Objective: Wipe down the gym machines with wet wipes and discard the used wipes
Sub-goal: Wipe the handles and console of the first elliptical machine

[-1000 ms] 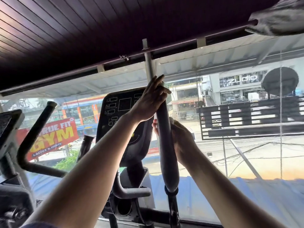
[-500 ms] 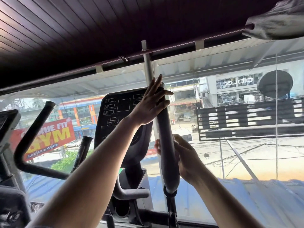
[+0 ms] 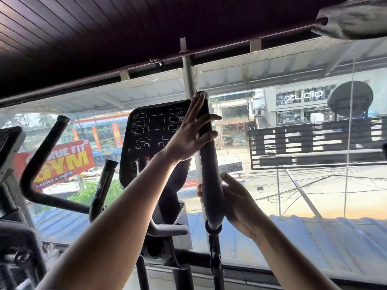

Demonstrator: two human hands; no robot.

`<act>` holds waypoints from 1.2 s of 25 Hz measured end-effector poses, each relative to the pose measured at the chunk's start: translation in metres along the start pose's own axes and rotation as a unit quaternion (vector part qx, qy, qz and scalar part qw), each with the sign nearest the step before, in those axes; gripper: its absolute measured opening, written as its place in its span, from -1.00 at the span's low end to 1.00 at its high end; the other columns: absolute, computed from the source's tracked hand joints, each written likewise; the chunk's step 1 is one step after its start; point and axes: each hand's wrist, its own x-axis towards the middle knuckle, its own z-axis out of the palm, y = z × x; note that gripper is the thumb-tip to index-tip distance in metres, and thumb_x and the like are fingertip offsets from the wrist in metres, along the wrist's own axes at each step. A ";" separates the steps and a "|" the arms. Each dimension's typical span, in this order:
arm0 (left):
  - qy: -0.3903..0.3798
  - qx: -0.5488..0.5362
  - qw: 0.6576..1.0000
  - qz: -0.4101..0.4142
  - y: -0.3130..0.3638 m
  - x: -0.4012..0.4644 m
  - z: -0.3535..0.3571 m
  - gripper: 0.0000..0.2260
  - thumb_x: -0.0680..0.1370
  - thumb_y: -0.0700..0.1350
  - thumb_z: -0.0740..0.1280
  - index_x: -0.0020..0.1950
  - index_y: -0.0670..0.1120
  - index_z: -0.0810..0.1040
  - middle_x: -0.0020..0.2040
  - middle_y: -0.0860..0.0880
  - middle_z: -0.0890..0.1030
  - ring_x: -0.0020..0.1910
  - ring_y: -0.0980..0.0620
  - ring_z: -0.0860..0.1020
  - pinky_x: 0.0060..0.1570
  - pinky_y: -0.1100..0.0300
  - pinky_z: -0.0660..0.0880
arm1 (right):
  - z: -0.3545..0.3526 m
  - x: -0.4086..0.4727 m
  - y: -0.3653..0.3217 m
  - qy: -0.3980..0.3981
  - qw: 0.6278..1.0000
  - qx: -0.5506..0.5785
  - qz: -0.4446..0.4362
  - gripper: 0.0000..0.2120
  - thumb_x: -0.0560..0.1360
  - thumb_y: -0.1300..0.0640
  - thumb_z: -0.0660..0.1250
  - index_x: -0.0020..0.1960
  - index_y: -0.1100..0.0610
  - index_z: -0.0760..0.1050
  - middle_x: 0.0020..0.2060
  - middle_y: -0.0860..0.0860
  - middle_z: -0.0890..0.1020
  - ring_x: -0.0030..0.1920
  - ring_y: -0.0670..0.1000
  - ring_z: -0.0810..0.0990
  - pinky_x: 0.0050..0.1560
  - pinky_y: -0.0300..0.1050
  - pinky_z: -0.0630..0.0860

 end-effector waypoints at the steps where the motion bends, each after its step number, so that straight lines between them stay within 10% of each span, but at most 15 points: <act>1: 0.000 -0.008 1.000 -0.008 0.003 -0.003 0.000 -0.59 0.63 0.11 0.28 0.38 -0.09 0.59 0.70 -0.12 -0.10 0.68 -0.12 -0.20 0.62 0.13 -0.16 | -0.005 -0.004 0.001 -0.008 0.999 -0.053 0.008 -0.84 0.61 0.31 0.29 0.17 0.33 0.42 0.09 0.50 0.58 0.05 0.31 0.61 0.09 0.22 0.54; 6: 0.007 -0.033 0.999 -0.020 0.012 -0.019 0.007 -0.60 0.63 0.11 0.26 0.38 -0.05 0.58 0.71 -0.12 -0.09 0.69 -0.11 -0.16 0.64 -0.04 -0.06 | -0.020 -0.012 -0.014 -0.025 0.938 -0.345 -0.001 -0.90 0.60 0.29 0.35 -0.02 0.19 0.42 -0.26 -0.01 0.68 -0.22 -0.08 0.53 -0.11 -0.16 0.40; 11: 0.015 -0.033 0.998 -0.042 0.017 -0.026 0.007 -0.58 0.64 0.13 0.23 0.41 -0.03 0.56 0.71 -0.09 -0.11 0.69 -0.07 -0.17 0.62 -0.04 -0.07 | -0.006 -0.028 0.006 0.062 0.945 -0.317 -0.043 -0.91 0.63 0.14 0.34 0.13 0.09 0.54 -0.20 -0.09 0.70 -0.21 -0.13 0.58 -0.10 -0.12 0.45; 16: -0.013 -0.013 0.997 -0.079 0.025 -0.033 0.001 -0.56 0.70 0.16 0.16 0.53 0.04 0.45 0.72 -0.01 -0.15 0.69 -0.03 -0.14 0.60 -0.16 0.01 | -0.025 -0.049 0.013 0.026 0.859 -0.483 -0.167 -0.87 0.68 0.23 0.23 0.08 0.12 0.56 -0.15 -0.26 0.61 -0.12 -0.15 0.62 -0.08 -0.33 0.45; 23: -0.008 -0.064 0.993 -0.099 0.040 -0.077 0.010 -0.52 0.74 0.04 0.09 0.68 0.06 0.18 0.71 0.10 -0.13 0.66 0.19 -0.06 0.49 0.31 0.02 | 0.014 -0.069 0.050 0.214 0.813 -0.441 -0.314 -0.78 0.68 0.31 0.23 0.19 0.10 0.58 0.14 -0.14 0.70 0.18 -0.17 0.66 0.14 -0.31 0.57; 30: -0.044 -0.049 0.993 -0.097 0.039 -0.110 0.005 -0.48 0.75 0.04 0.13 0.70 0.09 0.06 0.71 0.09 -0.09 0.66 0.22 -0.06 0.53 0.21 0.01 | -0.008 -0.095 0.085 0.256 0.793 -0.466 -0.296 -0.81 0.64 0.11 0.17 0.17 0.04 0.52 0.07 -0.41 0.63 0.07 -0.33 0.63 0.02 -0.46 0.50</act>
